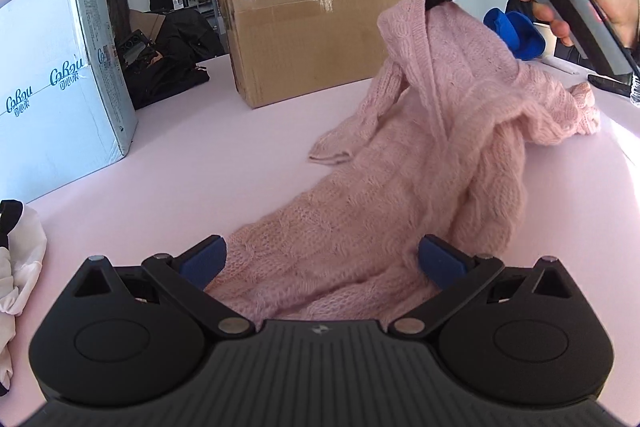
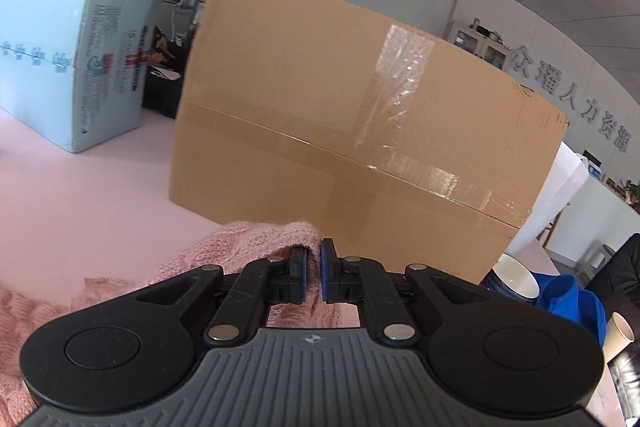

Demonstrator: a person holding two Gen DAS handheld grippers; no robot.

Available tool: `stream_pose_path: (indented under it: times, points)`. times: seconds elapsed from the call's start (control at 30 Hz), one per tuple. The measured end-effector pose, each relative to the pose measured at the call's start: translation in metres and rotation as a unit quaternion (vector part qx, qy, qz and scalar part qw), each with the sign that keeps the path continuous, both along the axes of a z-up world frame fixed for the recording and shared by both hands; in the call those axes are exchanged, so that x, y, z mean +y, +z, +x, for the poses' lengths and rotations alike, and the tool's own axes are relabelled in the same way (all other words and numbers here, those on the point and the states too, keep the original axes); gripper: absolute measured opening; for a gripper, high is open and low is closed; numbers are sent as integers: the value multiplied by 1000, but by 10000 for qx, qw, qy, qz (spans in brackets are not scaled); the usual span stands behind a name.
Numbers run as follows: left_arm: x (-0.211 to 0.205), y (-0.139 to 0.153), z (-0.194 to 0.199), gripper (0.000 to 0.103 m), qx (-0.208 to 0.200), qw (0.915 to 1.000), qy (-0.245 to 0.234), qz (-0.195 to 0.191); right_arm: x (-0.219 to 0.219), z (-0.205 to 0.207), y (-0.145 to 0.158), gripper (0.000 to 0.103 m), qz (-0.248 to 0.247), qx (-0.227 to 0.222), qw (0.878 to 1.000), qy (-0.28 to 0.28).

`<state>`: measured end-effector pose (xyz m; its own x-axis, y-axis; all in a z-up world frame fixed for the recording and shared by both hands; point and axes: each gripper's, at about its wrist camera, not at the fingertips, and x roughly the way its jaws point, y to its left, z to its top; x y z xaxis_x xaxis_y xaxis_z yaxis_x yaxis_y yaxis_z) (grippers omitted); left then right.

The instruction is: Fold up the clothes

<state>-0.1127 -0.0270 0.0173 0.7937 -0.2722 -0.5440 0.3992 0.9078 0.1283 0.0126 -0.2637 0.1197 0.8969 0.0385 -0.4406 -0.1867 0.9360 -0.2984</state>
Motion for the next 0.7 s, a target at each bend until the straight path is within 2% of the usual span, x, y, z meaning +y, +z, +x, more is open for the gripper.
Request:
stream_pose_path:
  times: [0.17,0.3,0.33,0.43,0.53,0.7]
  points:
    - [1,-2,5,103,142,9999,23,-19,0,36,-40,6,-227,572,9975,-345]
    - [5,-4,10,103,295,9995,80,-101,4,42,-56,7,-299,726,9961,-396]
    - [5,-4,11,103,307,9994,79,-106,3,41,-55,10,-281,740,9962,-365]
    - [2,-5,9,103,249,9997,57,-26,-1,27,-42,35,-16,701,9974,-131]
    - [-1,-4,6,103,195,9998,56,30,-4,1,-24,42,158,434,9988,132]
    - [3,-4,11,103,245,9997,93,-34,3,-67,-8,54,182,123,9951,959]
